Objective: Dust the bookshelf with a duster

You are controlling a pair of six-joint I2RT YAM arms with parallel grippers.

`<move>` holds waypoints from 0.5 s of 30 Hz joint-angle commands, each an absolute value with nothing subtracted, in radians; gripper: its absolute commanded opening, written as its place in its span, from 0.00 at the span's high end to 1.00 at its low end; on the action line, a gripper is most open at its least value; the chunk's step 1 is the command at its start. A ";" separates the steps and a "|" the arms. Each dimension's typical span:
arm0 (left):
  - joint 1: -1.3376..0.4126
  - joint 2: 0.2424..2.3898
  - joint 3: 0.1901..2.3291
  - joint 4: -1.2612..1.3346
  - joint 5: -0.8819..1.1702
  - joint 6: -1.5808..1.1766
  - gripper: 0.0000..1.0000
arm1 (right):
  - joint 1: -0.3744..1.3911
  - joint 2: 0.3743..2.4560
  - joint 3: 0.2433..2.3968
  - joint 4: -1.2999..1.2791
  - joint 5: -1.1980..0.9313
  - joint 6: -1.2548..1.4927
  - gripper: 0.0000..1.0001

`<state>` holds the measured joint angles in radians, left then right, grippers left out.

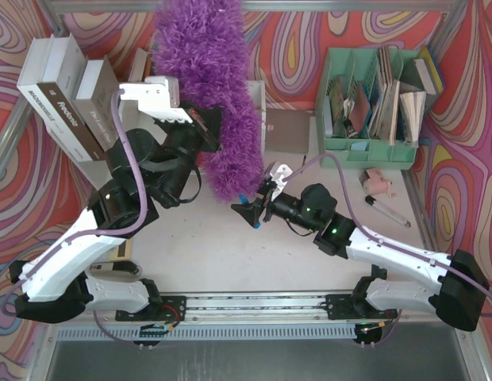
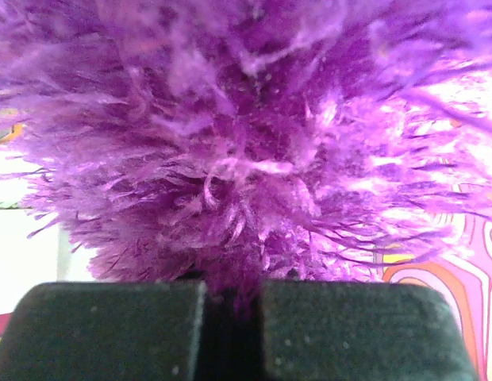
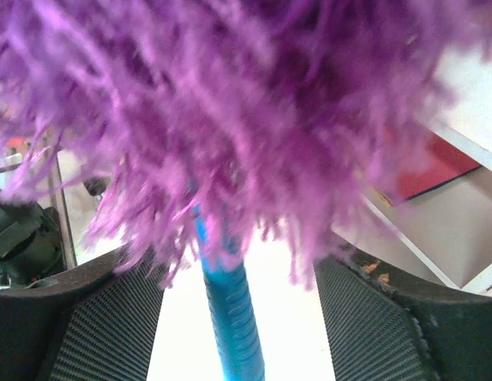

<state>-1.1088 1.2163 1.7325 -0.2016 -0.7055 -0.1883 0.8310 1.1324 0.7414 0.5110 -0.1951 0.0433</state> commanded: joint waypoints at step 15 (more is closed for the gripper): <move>-0.989 1.128 1.710 -0.128 -0.729 -0.316 0.98 | 0.833 1.117 0.751 0.413 -0.236 0.014 0.51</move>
